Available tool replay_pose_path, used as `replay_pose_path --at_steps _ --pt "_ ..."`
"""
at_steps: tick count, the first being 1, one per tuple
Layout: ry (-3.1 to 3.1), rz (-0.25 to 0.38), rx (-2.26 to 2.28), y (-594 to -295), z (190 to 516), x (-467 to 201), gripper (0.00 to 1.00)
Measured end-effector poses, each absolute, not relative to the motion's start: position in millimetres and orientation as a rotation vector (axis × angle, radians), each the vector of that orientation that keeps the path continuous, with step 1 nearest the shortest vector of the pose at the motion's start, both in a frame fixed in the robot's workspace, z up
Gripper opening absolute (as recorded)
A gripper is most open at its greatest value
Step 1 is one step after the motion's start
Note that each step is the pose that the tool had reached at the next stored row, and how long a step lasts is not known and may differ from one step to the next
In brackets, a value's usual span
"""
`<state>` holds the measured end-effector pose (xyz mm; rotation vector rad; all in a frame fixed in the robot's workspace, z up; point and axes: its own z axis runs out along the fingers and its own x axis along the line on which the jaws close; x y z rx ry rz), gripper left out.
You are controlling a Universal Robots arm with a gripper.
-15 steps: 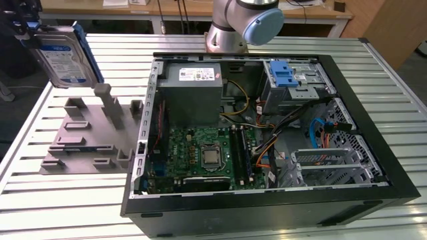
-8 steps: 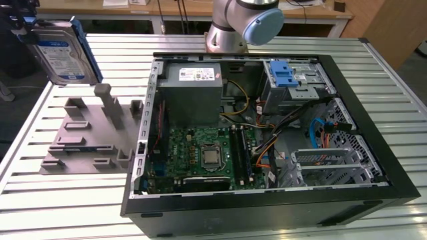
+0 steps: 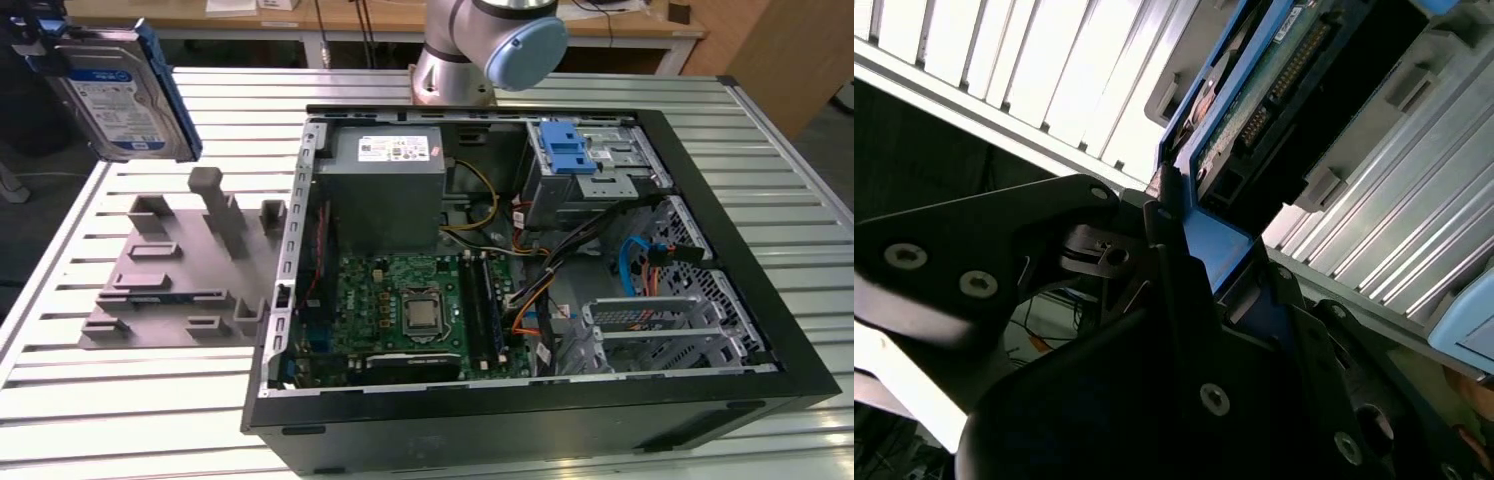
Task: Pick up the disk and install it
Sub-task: 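Pick up the disk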
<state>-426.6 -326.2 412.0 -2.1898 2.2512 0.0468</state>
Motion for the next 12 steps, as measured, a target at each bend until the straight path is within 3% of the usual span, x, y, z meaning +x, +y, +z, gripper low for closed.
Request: replay_pose_path --at_steps 12 --pt "2.251 0.046 -2.190 -324 431 -427 0.36"
